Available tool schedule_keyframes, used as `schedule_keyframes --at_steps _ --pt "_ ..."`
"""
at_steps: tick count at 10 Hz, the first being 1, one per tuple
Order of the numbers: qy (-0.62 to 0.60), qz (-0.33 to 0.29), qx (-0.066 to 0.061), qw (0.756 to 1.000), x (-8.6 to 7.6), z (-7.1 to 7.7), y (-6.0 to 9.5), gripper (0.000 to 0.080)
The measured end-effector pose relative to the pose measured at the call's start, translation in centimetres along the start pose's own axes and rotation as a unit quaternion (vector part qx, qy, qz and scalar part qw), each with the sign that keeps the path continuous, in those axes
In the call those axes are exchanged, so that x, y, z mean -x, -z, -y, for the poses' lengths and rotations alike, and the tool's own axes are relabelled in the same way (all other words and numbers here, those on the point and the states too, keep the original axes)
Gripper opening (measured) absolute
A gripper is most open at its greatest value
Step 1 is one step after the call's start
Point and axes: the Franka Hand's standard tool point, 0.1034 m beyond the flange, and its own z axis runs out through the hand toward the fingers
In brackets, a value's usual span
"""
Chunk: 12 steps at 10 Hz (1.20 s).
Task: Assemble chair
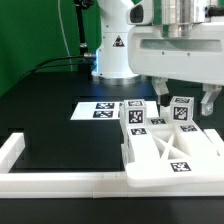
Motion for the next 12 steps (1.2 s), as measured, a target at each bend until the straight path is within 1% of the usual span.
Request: schedule_keyframes --at_steps 1,2,3,4,5,6,7,8,9,10,11,12 --pt "0.052 0.000 -0.003 0.999 -0.3 0.0 0.1 0.0630" --pt "0.178 -0.002 -0.005 0.984 -1.0 -0.2 0.4 0.0644" --pt "0.245 -0.004 -0.006 0.969 -1.0 0.0 0.6 0.0644" --pt "0.318 -0.009 -0.003 0.948 -0.5 0.4 0.7 0.0648" --pt "0.354 -0.017 -0.004 0.935 -0.2 0.6 0.8 0.0648" --pt "0.379 -0.017 -0.002 0.925 -0.4 0.4 0.7 0.0648" --pt "0.391 -0.017 -0.002 0.920 -0.5 0.3 0.7 0.0648" --pt "0.441 -0.018 0.001 0.898 -0.6 0.3 0.7 0.0648" --pt "0.518 -0.023 0.004 0.855 -0.6 0.6 1.0 0.0648" --pt "0.583 -0.027 0.008 0.812 -0.4 0.9 0.9 0.0648" --pt "0.637 -0.024 0.015 0.770 -0.1 0.8 0.6 0.0648" --pt "0.676 -0.024 0.019 0.736 -0.3 0.7 0.5 0.0648"
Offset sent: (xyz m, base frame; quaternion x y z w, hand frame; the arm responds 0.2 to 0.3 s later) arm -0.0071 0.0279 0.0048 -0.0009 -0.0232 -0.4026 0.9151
